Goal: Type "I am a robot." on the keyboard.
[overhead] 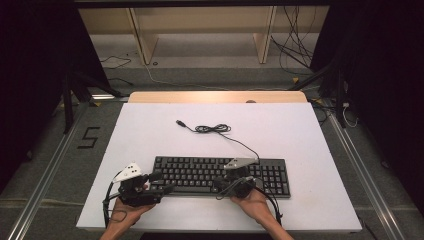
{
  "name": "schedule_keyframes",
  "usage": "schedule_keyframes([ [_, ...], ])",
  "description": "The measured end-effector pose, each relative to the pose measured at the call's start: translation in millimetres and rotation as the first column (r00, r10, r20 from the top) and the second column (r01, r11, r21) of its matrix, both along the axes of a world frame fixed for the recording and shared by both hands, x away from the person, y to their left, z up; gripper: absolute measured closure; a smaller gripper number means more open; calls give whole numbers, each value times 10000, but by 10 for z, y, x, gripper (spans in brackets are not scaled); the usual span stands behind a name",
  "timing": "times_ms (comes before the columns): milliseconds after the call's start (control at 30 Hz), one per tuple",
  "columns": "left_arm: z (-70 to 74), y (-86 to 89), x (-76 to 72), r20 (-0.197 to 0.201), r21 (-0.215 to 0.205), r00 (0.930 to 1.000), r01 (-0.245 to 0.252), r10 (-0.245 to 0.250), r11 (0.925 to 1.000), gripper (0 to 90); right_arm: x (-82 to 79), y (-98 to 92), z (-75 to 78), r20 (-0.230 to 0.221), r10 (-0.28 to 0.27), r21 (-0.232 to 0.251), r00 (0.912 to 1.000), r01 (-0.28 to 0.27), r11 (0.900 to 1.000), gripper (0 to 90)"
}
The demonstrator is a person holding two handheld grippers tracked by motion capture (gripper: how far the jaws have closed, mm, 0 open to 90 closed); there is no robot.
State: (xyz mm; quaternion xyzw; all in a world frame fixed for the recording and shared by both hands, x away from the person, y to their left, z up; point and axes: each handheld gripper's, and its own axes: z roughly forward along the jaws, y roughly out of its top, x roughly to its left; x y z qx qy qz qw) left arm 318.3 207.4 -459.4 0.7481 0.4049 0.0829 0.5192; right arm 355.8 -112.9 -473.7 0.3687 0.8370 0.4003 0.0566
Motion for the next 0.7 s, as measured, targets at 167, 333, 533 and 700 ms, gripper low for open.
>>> schedule_keyframes([
  [167,1,7,-1,-3,-4,10000,-2,2,10000,266,9,7,-20,-45,2,-87,10000,-2,10000,900],
  [333,1,9,-4,8,-6,10000,-9,9,10000,266,8,10,-26,-53,10,-108,10000,-10,9999,900],
  [533,1,8,-4,0,-36,10000,-25,25,10000,266,8,14,-38,-75,15,-176,10000,-16,9998,900],
  [700,0,9,-2,-13,-10,10000,-8,8,10000,266,1,19,-57,-44,25,-231,10000,-26,9997,900],
])
